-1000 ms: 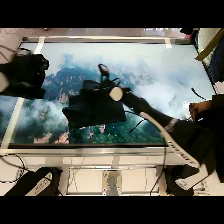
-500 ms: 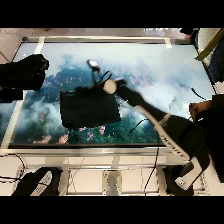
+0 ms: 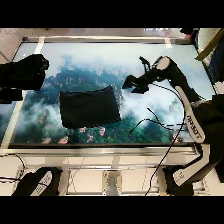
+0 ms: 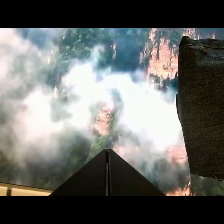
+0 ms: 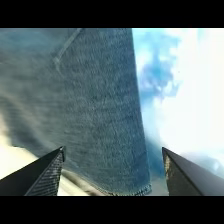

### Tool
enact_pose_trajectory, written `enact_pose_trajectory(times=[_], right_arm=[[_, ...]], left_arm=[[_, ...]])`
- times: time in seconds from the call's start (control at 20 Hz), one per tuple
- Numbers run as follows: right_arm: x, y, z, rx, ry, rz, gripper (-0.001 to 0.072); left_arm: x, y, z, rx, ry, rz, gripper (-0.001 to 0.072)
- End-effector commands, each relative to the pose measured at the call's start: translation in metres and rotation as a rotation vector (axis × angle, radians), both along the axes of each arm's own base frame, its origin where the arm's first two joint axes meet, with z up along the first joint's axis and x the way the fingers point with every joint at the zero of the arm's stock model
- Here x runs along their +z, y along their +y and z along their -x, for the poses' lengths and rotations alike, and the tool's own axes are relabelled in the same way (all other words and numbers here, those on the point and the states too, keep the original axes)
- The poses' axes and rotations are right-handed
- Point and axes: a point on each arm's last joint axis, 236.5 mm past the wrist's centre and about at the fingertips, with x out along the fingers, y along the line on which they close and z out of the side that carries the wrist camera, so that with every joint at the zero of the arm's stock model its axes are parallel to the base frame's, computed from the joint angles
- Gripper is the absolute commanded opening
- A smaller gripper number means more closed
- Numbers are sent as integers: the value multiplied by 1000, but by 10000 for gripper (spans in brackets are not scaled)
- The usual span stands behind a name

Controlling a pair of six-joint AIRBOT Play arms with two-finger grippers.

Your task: Fold the clothes and pants, and hang the long-sleeved shirts on hangers.

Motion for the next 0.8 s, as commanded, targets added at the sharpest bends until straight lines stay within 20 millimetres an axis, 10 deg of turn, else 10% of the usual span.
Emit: enact_pose_trajectory(times=[0.0,0.4,0.75], right_arm=[[-28,-11,-8,-38,109,-224,688],[-103,54,-2,-16,190,-284,684],[-90,138,57,202,240,-387,675]], left_arm=[[-1,1,0,19,-3,12,21],[-1,0,0,43,-8,30,21],[-1,1,0,44,-8,26,21]])
